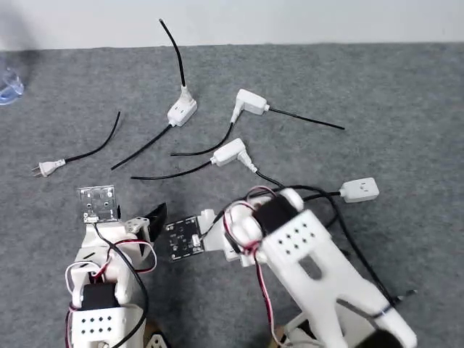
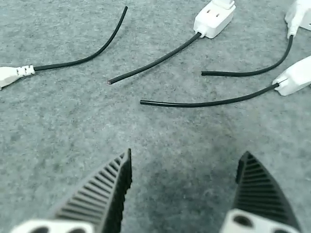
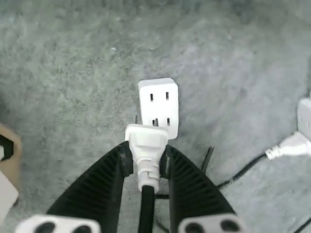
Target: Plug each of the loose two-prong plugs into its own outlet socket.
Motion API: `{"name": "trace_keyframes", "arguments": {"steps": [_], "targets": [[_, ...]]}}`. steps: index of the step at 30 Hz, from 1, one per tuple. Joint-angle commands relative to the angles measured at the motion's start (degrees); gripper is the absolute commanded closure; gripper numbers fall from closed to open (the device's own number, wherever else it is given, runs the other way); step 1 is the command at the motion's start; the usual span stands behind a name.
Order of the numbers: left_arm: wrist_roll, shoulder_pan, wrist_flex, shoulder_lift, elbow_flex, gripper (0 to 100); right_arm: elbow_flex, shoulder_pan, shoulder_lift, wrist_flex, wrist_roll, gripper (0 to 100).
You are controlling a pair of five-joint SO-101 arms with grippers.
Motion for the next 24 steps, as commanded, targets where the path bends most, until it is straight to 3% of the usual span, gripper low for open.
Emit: {"name": "trace_keyframes", "arguments": {"steps": [1, 24], "targets": [[-0.44, -0.35, 0.18, -0.44, -0.66, 67, -4.57, -0.22, 4.09, -1.71, 3.96, 98.8], [-0.53, 1.41, 0.09, -0.44, -0.57, 67, -5.19, -0.57, 16.92, -11.65, 6.15, 98.8]]}}
